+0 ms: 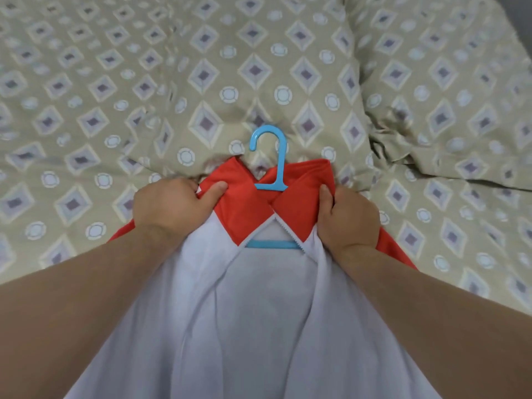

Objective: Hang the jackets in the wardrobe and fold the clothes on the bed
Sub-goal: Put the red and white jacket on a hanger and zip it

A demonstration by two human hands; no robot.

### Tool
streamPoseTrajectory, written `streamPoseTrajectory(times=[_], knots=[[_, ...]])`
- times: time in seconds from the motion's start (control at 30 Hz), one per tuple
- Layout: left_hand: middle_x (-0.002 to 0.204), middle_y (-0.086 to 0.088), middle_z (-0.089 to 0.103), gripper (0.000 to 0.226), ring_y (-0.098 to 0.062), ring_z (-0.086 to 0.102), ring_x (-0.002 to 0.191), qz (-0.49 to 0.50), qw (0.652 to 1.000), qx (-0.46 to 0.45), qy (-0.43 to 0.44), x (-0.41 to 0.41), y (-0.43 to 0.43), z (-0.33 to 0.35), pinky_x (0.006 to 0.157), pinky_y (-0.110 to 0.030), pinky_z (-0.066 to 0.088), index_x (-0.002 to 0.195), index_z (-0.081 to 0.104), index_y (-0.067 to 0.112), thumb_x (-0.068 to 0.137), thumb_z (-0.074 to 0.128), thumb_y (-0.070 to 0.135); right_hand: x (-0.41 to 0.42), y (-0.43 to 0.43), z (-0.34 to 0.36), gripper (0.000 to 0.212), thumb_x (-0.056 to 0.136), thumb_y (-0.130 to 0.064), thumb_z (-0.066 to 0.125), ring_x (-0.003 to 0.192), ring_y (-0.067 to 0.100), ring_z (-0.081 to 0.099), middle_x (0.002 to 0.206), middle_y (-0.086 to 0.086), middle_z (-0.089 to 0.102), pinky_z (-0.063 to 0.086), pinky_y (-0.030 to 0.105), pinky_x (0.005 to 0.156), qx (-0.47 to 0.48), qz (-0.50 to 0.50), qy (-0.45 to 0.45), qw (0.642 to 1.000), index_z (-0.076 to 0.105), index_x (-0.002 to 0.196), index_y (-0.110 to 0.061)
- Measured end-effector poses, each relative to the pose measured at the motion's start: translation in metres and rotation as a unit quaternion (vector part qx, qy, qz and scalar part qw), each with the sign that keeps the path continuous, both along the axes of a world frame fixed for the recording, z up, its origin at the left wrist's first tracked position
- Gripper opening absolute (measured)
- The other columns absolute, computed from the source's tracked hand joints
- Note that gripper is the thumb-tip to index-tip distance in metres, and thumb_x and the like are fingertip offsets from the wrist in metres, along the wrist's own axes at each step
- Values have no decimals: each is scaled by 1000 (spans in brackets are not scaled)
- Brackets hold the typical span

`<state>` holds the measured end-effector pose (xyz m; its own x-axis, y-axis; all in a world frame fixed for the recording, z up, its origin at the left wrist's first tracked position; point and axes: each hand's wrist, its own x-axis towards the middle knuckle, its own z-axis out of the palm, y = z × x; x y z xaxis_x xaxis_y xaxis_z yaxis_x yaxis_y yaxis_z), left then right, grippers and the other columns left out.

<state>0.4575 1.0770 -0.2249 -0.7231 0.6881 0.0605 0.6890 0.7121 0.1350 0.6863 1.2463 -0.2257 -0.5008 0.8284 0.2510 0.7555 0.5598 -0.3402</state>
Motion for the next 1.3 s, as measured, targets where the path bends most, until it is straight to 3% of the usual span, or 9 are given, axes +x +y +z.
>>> streamPoseTrajectory(times=[0.17,0.3,0.4,0.53,0.63,0.87,0.97,1.13,1.3], knots=[[68,-4,59,74,-32,59,72,-6,1000,-27,14,-2,3,4,64,-34,35,62,53,22,87,11,78,-2,2,-1,56,100,-47,22,73,37,61,79,15,66,43,42,68,10,-12,-57,998,59,83,-9],[116,-21,65,69,-41,60,109,-14,994,-70,-85,7,2,28,86,-44,44,110,64,9,100,20,61,0,-15,22,47,103,-44,35,111,39,56,120,20,61,39,48,92,-56,-4,-146,988,55,121,-5],[120,-29,56,48,-45,52,113,-47,994,54,-83,30,-40,61,97,-49,41,122,57,2,100,44,44,26,-61,56,62,97,-34,52,135,38,39,145,22,43,27,49,113,-54,21,-124,991,35,148,-3],[114,-21,58,47,-34,47,108,-64,967,226,-104,125,-144,85,97,-42,34,121,57,-1,90,47,32,92,-189,84,29,87,-13,60,110,38,59,120,18,63,46,47,99,-58,238,0,970,68,114,-4],[89,2,58,19,-20,51,84,23,932,249,-262,226,-232,83,79,-39,43,90,59,18,89,46,32,139,-265,90,18,92,-15,49,85,26,54,91,6,61,48,42,78,-231,347,-131,900,64,83,-11],[64,10,54,23,-8,52,62,-32,910,-2,-413,351,-348,49,60,-24,43,71,51,20,86,64,29,212,-333,69,34,100,-25,49,106,15,55,123,-3,55,44,28,95,-371,321,-173,854,59,132,-21],[64,7,52,41,-7,50,61,-34,920,-62,-385,348,-339,54,57,-23,40,68,45,22,80,67,54,223,-338,63,25,103,-26,48,89,18,59,112,-3,51,50,34,87,-362,266,-164,878,64,120,-19],[59,8,51,48,-5,49,54,-15,946,-60,-317,359,-320,56,49,-22,33,67,42,26,81,55,70,230,-345,56,20,97,-27,53,82,7,50,94,-12,50,47,27,79,-366,228,-133,893,63,115,-25],[68,7,59,19,-13,56,65,6,918,-6,-395,359,-310,49,61,-26,40,79,61,18,88,68,34,223,-350,55,40,82,-53,68,83,12,55,93,-11,54,48,31,77,-365,226,-167,888,62,112,-27]])
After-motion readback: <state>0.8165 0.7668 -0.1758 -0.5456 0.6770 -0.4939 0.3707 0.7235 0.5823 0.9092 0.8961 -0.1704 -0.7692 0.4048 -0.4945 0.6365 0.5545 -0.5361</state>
